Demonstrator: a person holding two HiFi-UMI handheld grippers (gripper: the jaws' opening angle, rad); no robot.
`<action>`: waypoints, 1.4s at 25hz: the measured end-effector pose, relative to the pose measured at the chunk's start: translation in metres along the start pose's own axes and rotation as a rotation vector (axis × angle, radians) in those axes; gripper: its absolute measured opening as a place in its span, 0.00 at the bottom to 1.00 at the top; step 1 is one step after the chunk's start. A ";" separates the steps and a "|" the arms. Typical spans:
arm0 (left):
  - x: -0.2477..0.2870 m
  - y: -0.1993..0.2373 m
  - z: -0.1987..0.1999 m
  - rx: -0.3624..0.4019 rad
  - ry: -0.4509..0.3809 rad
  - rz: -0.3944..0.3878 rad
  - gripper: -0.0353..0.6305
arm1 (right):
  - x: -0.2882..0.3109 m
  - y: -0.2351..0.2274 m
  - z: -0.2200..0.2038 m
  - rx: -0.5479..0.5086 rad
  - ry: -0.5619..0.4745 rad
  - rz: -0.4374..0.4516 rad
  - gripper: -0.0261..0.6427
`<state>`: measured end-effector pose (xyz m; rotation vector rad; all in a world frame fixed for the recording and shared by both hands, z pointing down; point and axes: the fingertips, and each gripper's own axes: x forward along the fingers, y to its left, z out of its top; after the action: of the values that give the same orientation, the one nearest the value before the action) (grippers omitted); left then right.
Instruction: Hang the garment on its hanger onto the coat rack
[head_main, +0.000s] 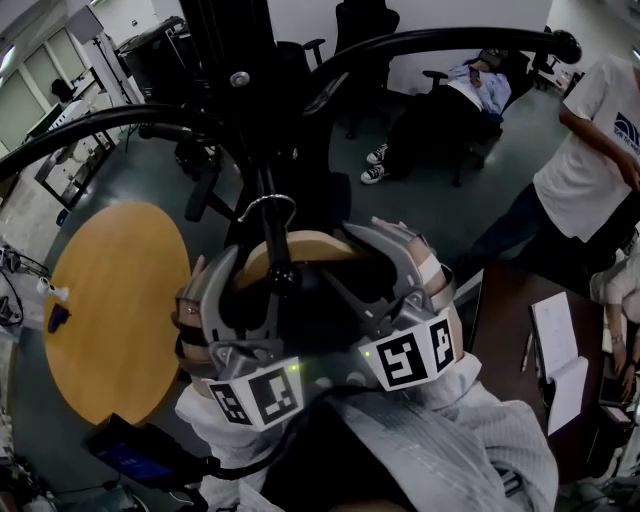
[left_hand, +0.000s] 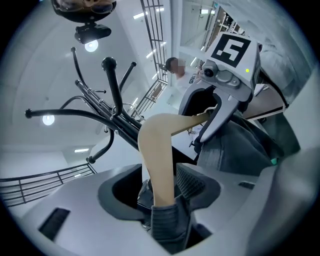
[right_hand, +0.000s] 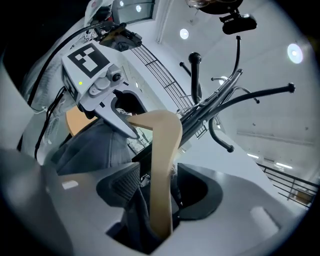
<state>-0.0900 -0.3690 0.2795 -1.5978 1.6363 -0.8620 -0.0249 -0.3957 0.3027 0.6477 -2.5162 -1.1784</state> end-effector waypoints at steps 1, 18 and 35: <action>-0.003 0.001 0.002 0.000 -0.004 -0.003 0.35 | -0.001 0.001 0.002 0.007 -0.006 0.009 0.35; -0.039 -0.030 0.100 -0.269 -0.296 -0.191 0.35 | -0.100 -0.042 0.011 0.288 -0.093 -0.327 0.34; 0.010 -0.124 0.183 -0.558 -0.380 -0.397 0.06 | -0.190 -0.048 -0.089 0.539 0.215 -0.597 0.04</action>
<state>0.1311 -0.3817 0.2833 -2.3581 1.3672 -0.2445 0.1903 -0.3834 0.3082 1.6453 -2.5204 -0.4992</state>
